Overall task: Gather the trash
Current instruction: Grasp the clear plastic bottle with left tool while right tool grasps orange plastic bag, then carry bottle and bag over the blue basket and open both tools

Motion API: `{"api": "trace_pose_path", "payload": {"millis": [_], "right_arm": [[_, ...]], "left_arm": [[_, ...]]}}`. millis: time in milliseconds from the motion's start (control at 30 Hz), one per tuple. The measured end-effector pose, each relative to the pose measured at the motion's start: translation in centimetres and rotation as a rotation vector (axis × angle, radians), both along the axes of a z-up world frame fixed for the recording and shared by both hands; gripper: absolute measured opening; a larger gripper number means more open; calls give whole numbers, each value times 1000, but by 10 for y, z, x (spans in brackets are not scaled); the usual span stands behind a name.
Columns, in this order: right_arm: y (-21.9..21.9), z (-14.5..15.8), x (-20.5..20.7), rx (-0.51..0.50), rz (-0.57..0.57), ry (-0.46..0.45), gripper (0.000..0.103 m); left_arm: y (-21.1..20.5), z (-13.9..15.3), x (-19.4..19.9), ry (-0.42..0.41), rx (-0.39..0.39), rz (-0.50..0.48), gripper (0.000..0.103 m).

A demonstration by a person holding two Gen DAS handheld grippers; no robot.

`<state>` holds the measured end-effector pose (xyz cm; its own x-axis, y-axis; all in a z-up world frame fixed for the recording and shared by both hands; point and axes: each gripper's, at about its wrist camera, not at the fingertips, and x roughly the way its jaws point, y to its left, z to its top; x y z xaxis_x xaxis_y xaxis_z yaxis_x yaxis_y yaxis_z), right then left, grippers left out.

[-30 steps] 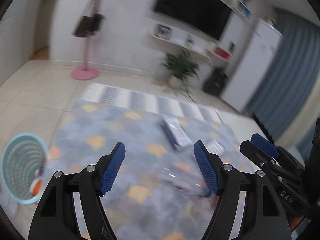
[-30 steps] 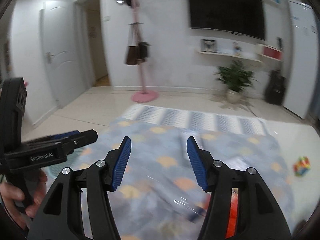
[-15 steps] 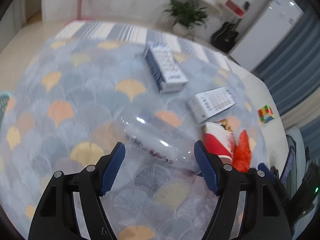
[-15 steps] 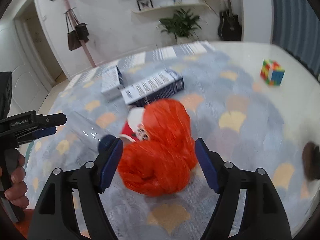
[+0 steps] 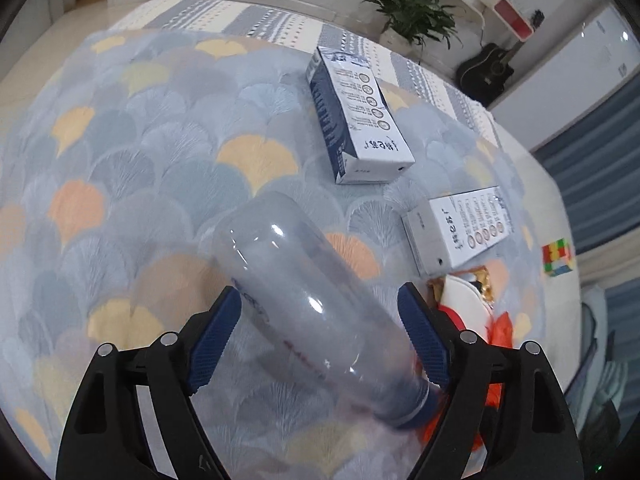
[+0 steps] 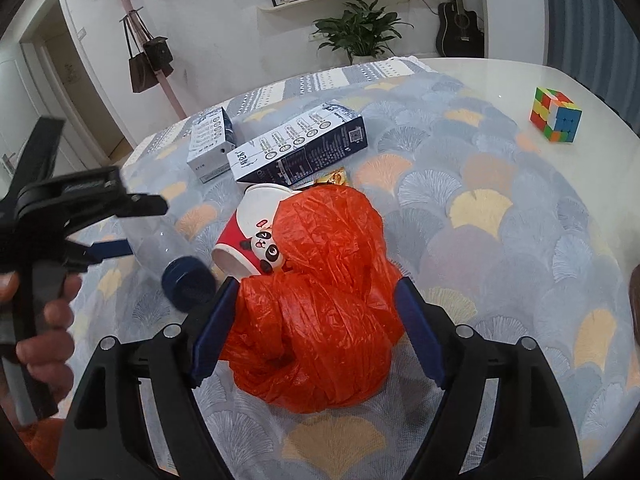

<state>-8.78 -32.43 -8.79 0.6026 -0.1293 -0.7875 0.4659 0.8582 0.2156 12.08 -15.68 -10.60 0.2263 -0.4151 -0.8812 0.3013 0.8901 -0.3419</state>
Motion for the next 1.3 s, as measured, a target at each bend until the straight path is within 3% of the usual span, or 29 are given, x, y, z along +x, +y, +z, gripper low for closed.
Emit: {"api": "trace_pose_path", "payload": {"millis": [233,367,500,633,933,1300], "right_arm": [[2,-10,2,-13,19,2,75],[7,-11,1,-39,26,-8,66],[8,-11,1,-51,24,-15,61],[4,-10,-2,-42,10,-32,53],[5,-6,-7,-63,-17,-57,39],[1,4,-15,-57,-54,-92,32]], "left_arm": [[-29,-14,4,-21,113,-47,78],[-42,-18,-9,-100,209,-103,76],[-51,-16,-18,-147,257,-187,58],[-48,-13,-25,-165,252,-238,47],[-37,2,-35,-239,205,-256,46],[-3,52,-34,-361,63,-166,45]]}}
